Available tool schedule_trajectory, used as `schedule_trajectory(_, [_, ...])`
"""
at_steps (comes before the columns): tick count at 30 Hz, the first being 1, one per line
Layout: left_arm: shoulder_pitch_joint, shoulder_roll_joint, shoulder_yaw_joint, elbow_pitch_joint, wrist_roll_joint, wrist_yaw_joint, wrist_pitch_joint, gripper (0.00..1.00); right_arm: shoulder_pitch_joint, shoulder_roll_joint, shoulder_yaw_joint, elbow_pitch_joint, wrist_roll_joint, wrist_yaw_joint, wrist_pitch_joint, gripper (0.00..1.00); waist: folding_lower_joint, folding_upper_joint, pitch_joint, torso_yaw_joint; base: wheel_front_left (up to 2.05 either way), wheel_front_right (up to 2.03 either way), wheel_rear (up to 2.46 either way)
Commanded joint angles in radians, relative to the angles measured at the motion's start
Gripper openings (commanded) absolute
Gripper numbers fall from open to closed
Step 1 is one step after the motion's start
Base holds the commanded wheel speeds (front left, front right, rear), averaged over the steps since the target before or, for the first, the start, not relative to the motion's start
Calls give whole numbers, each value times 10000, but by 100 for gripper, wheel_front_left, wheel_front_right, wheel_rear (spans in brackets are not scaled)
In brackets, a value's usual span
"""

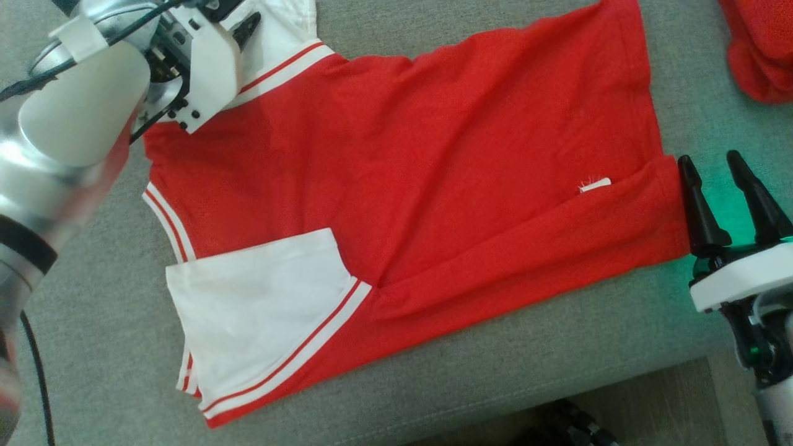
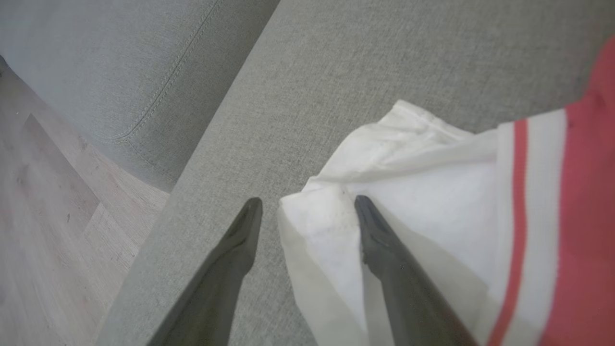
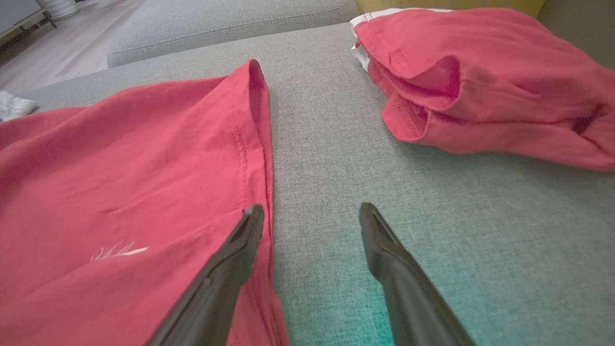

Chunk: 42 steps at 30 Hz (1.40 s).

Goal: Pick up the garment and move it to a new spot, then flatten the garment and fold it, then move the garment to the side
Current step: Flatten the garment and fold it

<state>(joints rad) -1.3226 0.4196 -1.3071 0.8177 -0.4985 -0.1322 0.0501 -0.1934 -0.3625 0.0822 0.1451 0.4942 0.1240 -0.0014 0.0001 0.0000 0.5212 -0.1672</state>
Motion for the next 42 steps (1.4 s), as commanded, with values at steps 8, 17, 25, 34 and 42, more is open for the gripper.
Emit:
schedule_trajectory(8, [-633, 103, 276, 21, 211, 16, 124, 95, -1, -217, 33, -143, 50, 67, -112, 100, -1, 0, -65, 32, 0, 0, 0])
schedule_trajectory(17, [-625, 234, 270, -343, 298, 16, 277, 0, -92, -218, 90, -201, 28, 67, -91, 100, -1, 0, -37, 90, 0, 0, 0])
schedule_trajectory(25, [-672, 221, 269, -217, 249, 16, -74, 0, -838, -392, 645, -543, 89, 67, 328, 100, -1, 0, -361, 262, 0, 0, 0])
schedule_trajectory(34, [-678, -43, 274, -609, 197, 39, -672, 0, -3939, -457, 1403, 1105, -157, 67, 2935, 100, -1, 0, -769, 905, 0, 0, 0])
schedule_trajectory(42, [-689, -31, 276, -1036, 173, 95, -839, 0, -5526, -464, 1583, 3405, -321, 67, 4796, 100, -1, 0, -799, 1329, 0, 0, 0])
